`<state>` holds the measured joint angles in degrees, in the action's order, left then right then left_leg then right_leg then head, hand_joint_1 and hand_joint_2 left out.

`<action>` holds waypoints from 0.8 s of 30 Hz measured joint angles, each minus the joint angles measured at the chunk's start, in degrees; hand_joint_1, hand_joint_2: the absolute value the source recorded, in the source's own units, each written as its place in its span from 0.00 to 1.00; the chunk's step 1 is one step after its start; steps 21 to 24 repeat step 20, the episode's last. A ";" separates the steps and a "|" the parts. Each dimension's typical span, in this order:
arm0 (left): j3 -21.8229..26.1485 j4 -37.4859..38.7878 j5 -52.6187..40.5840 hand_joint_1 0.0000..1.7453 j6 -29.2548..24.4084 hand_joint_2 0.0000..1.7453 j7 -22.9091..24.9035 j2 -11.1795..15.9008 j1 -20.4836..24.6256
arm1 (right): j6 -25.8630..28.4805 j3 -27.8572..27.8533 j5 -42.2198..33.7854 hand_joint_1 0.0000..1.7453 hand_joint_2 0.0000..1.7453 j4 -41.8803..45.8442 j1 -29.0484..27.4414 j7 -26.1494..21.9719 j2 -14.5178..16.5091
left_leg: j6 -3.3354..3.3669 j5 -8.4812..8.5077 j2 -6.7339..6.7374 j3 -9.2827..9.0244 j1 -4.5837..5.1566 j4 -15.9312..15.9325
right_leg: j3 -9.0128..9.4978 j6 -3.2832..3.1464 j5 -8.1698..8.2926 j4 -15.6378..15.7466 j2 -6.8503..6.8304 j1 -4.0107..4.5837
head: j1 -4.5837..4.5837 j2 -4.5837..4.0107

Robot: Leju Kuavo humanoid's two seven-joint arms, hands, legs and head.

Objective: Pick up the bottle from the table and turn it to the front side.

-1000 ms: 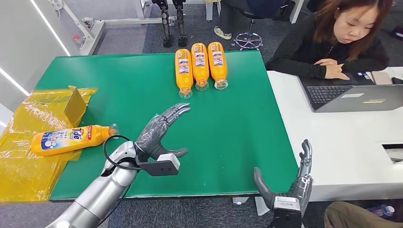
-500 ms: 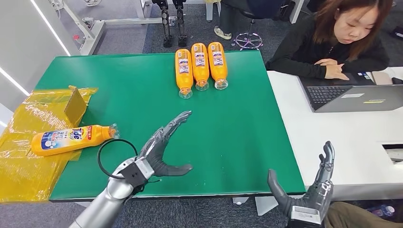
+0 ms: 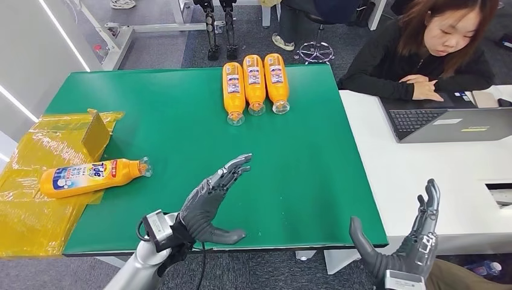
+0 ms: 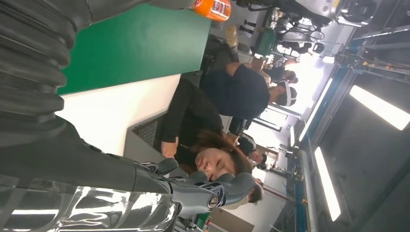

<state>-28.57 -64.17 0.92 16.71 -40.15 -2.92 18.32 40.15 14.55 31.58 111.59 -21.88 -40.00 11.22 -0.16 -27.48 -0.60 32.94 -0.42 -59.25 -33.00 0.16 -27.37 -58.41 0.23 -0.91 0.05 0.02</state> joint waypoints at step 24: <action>6.86 -3.42 7.42 0.00 19.87 1.00 0.00 -3.87 -2.58 | -1.13 2.02 -5.60 0.00 1.00 2.78 2.50 5.62 -7.15 | 0.00 0.00 0.00 0.01 0.00 0.00 | 0.01 0.00 0.00 0.00 -0.01 0.00 | -0.01 0.00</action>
